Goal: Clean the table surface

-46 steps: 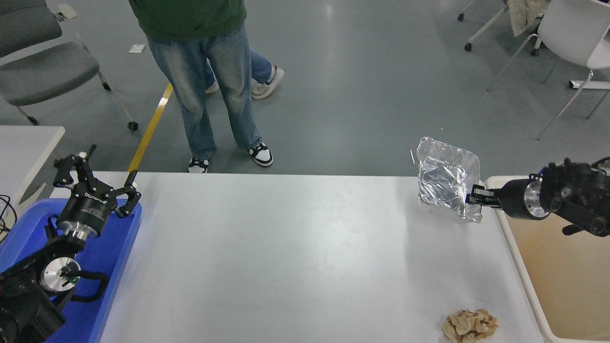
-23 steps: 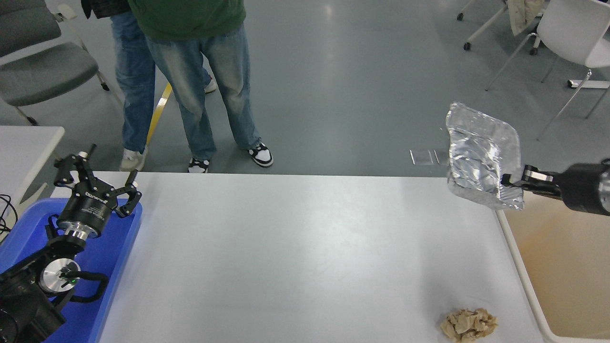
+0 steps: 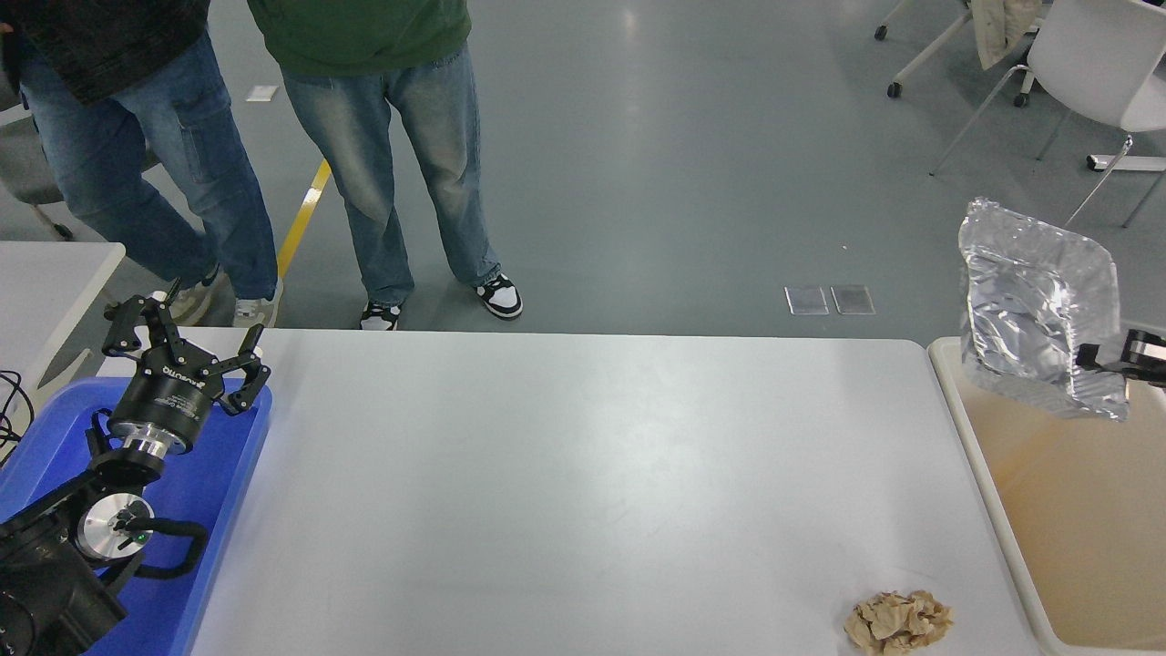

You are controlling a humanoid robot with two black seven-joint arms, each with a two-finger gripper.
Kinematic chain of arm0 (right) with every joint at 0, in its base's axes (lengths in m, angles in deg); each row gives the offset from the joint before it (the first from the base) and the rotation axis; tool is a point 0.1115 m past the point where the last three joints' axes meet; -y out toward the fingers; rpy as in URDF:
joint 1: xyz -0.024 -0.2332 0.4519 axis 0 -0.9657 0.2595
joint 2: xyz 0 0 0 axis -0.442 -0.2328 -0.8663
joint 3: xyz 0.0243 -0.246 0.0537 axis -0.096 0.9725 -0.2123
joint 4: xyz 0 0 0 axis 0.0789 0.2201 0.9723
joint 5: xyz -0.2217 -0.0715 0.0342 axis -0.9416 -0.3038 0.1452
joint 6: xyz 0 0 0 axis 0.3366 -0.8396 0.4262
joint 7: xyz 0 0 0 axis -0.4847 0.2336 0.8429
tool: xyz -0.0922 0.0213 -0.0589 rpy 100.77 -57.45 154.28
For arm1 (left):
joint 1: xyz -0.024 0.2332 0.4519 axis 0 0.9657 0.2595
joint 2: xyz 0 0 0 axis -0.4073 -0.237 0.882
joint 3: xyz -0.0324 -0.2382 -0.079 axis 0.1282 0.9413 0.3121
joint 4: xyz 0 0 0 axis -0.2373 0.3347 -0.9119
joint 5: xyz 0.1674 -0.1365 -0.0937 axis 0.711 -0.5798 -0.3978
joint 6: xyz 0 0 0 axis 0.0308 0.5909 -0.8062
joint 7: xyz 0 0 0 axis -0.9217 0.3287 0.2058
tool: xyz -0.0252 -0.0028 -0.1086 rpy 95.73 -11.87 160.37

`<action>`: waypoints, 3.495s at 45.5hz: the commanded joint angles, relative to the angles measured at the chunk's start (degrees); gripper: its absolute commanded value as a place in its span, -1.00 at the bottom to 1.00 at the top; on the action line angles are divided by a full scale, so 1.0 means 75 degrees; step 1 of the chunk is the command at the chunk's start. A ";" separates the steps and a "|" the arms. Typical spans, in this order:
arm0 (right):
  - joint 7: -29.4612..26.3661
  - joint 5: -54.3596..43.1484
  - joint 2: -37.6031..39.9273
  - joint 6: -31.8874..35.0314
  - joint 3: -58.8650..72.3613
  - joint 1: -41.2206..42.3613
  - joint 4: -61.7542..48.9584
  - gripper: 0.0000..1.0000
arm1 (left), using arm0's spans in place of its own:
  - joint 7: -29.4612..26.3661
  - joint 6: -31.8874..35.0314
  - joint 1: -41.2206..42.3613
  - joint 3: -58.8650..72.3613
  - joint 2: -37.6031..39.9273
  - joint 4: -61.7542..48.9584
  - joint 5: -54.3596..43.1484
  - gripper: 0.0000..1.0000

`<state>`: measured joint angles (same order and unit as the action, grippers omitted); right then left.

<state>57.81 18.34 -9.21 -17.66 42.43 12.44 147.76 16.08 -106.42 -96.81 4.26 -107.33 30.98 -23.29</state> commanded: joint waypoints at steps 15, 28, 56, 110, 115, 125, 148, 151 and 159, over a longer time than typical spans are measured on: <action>-0.0003 -0.0030 -0.0285 -0.0882 -0.0112 -0.1851 -0.2019 -1.00 | 0.0000 0.0000 0.0000 -0.0010 0.0000 0.0002 0.0000 1.00; 0.0033 0.0040 -0.1855 -0.1245 -0.0135 -0.2930 -0.4140 -1.00 | 0.0000 0.0000 0.0000 0.0001 0.0000 0.0002 0.0000 1.00; 0.0079 0.0134 -0.4409 -0.2042 0.0801 -0.4336 -0.7619 -1.00 | 0.0000 0.0000 0.0000 0.0001 0.0000 0.0002 0.0000 1.00; -0.0038 0.0192 -0.6145 -0.2136 0.1025 -0.5380 -1.0024 -0.70 | 0.0000 0.0000 0.0000 -0.0010 0.0000 0.0002 0.0000 1.00; -0.0038 0.0321 -0.6157 -0.2090 0.0978 -0.5333 -1.0024 0.78 | 0.0000 0.0000 0.0000 0.0001 0.0000 0.0002 0.0000 1.00; -0.0026 0.0919 -0.6157 -0.2054 0.1060 -0.5345 -1.0024 0.99 | 0.0000 0.0000 0.0000 0.0001 0.0000 0.0002 0.0000 1.00; -0.0026 0.1211 -0.6145 -0.2125 0.0989 -0.5274 -1.0036 0.99 | 0.0000 0.0035 0.0012 -0.0010 0.0000 0.0002 0.0000 1.00; -0.0026 0.1329 -0.6145 -0.2113 0.1001 -0.5193 -1.0036 0.99 | 0.0000 0.0047 0.0012 -0.0010 0.0000 0.0002 0.0000 1.00; -0.0026 0.1469 -0.6157 -0.2148 0.0919 -0.5099 -1.0036 0.99 | 0.0000 0.0047 0.0012 -0.0010 -0.0012 0.0002 0.0000 1.00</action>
<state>57.62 27.41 -55.34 -33.53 49.84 -26.63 72.50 16.03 -106.10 -96.74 4.19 -107.39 30.99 -23.29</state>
